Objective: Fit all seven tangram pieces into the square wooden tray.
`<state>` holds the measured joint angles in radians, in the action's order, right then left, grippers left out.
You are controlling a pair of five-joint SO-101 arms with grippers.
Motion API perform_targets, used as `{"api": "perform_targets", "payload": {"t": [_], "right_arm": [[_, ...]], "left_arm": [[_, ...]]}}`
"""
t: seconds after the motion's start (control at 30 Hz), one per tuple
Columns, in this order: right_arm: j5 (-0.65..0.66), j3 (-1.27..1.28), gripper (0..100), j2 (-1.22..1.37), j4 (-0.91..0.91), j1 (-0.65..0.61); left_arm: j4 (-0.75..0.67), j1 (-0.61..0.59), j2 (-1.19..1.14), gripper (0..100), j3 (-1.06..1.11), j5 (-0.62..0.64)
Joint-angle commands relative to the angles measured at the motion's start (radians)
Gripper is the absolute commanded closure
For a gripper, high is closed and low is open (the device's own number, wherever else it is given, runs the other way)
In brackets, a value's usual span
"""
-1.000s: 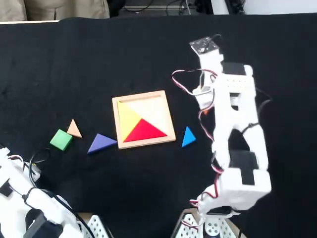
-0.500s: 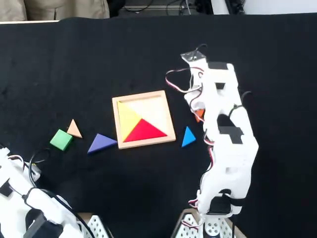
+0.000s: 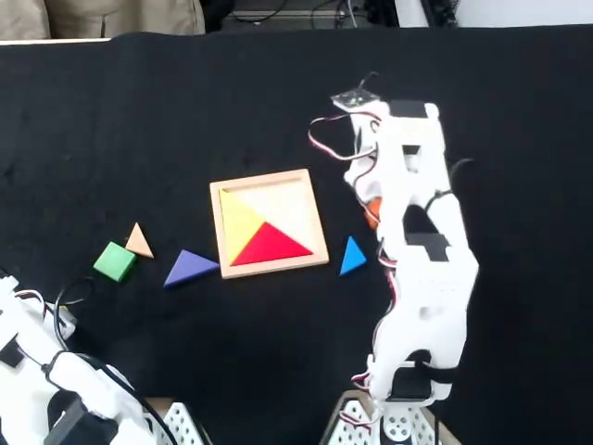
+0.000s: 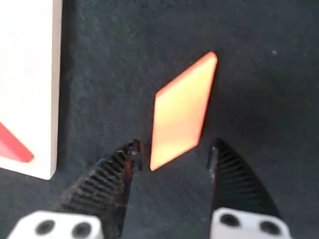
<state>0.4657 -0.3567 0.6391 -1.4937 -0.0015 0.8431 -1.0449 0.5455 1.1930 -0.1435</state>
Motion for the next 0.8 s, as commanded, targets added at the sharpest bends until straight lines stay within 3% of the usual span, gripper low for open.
{"api": "perform_targets", "payload": {"t": [0.0, 0.77], "right_arm": [[0.006, -0.074, 79.0, -0.001, 0.002, -0.038], [0.006, -0.102, 79.1, 0.091, 0.04, -0.061]], "left_arm": [[-0.015, -0.005, -0.002, 80, -0.002, 0.003], [-0.015, -0.005, -0.002, 80, -0.002, 0.003]]}}
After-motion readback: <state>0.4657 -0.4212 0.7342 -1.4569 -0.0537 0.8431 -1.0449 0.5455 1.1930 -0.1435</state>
